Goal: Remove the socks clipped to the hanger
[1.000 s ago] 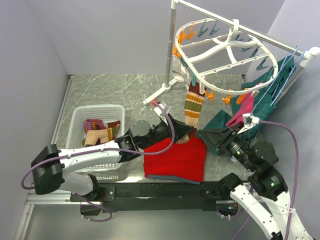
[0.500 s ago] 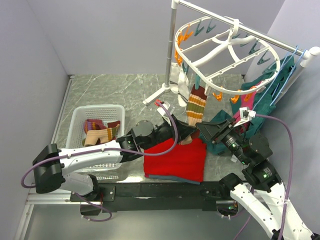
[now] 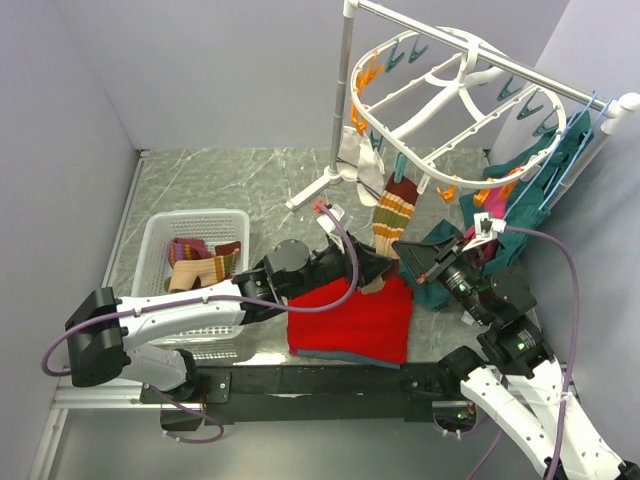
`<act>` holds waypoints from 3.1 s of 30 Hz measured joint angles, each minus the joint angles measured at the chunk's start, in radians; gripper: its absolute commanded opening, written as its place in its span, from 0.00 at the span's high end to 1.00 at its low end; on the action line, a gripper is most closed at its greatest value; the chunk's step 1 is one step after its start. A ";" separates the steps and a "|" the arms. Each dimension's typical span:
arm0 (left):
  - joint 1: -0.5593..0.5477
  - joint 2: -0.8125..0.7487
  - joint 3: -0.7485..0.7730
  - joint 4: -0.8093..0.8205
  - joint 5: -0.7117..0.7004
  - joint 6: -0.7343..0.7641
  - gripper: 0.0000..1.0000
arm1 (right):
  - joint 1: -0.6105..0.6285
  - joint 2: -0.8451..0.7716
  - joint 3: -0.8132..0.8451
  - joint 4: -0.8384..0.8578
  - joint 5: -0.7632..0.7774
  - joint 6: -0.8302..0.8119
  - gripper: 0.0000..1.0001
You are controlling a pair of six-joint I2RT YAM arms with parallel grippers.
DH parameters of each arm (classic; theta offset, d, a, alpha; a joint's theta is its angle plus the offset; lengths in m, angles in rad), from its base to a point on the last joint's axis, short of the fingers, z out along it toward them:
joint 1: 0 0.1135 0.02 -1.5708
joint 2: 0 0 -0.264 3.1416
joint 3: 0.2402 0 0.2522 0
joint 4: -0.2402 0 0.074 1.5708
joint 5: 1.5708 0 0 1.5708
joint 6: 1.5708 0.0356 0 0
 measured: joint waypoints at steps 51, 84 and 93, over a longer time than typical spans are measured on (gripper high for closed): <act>0.373 0.462 0.615 0.048 0.442 -0.227 0.32 | 0.000 -0.093 -0.006 -0.035 -0.039 -0.008 1.00; 0.375 0.492 0.639 0.067 0.464 -0.261 0.27 | 0.000 -0.229 -0.117 -0.210 -0.032 -0.009 1.00; 0.377 0.357 0.439 -0.003 0.472 -0.192 0.19 | 0.000 -0.198 -0.069 -0.215 -0.055 -0.041 1.00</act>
